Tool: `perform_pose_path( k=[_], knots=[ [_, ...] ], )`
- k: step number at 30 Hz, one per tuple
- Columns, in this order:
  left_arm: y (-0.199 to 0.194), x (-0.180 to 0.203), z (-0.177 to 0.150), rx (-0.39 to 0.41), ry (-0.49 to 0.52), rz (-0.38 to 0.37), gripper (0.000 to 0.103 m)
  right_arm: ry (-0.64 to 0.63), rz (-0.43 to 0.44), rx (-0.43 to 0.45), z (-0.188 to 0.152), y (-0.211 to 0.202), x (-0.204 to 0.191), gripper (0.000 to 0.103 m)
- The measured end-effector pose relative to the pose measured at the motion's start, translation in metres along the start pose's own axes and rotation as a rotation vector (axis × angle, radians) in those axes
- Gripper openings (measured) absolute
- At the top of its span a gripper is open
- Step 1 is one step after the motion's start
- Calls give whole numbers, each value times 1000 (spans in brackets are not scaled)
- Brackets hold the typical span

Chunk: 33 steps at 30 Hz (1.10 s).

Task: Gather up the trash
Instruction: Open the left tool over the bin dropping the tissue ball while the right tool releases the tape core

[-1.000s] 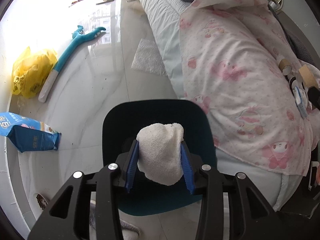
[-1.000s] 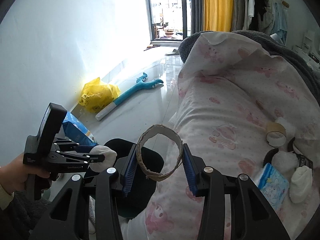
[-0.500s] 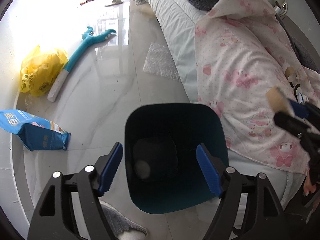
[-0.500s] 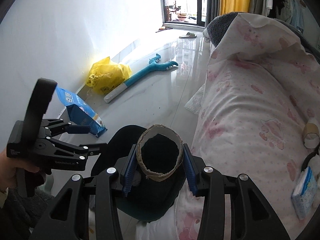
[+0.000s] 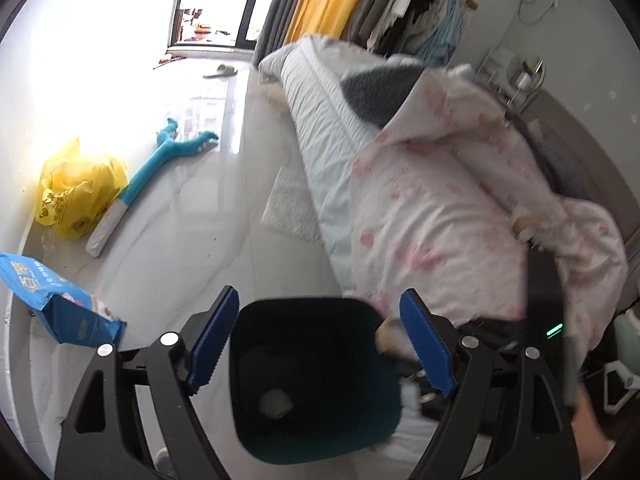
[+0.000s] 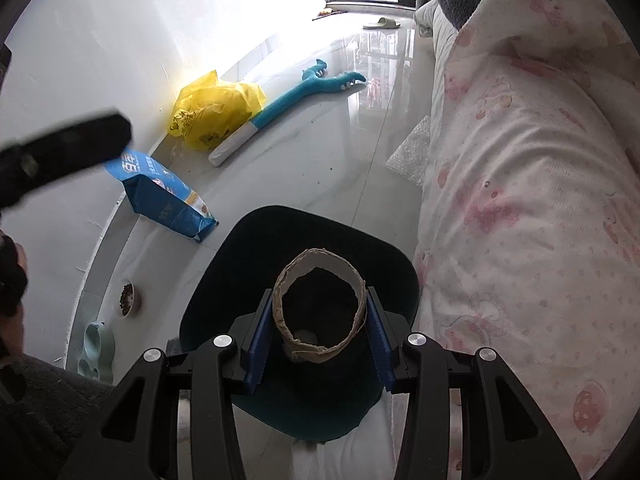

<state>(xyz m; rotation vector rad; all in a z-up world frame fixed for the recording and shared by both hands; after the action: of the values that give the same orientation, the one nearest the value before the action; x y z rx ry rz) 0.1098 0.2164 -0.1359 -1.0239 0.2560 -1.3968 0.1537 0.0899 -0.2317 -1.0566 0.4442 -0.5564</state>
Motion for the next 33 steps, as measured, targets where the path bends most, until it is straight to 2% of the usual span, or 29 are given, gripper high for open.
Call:
perform_pose_path(
  k=[6, 11, 20, 22, 25, 33],
  knots=[
    [-26, 26, 22, 125, 67, -12, 85, 7, 29, -62, -13, 27, -9, 45],
    [-38, 46, 33, 184, 100, -49, 83, -29, 25, -117, -26, 43, -18, 45],
    [-39, 74, 39, 262, 180, -38, 75, -53, 30, -135, -29, 43, -24, 47],
    [-39, 81, 41, 276, 196, -43, 75, -49, 29, -130, -29, 42, -25, 56],
    [-42, 88, 45, 300, 205, -56, 75, -54, 39, -104, -25, 32, -22, 62],
    [-45, 103, 48, 345, 235, -67, 75, -48, 53, 5, -10, -11, -8, 68]
  ],
)
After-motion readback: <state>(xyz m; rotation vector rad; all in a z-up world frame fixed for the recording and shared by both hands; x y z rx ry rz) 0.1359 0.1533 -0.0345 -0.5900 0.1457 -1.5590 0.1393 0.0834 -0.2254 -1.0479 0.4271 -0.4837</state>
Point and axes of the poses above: each gripper's, at about its wrist camera, not at the fingertips, and y roughly the way its jaws point, x to its right, z to its top, the point moved 6 cm from there along y, roughly the way its jaws point, and after that the axes turned 7 degrees about -y, right-handed, at the moved point
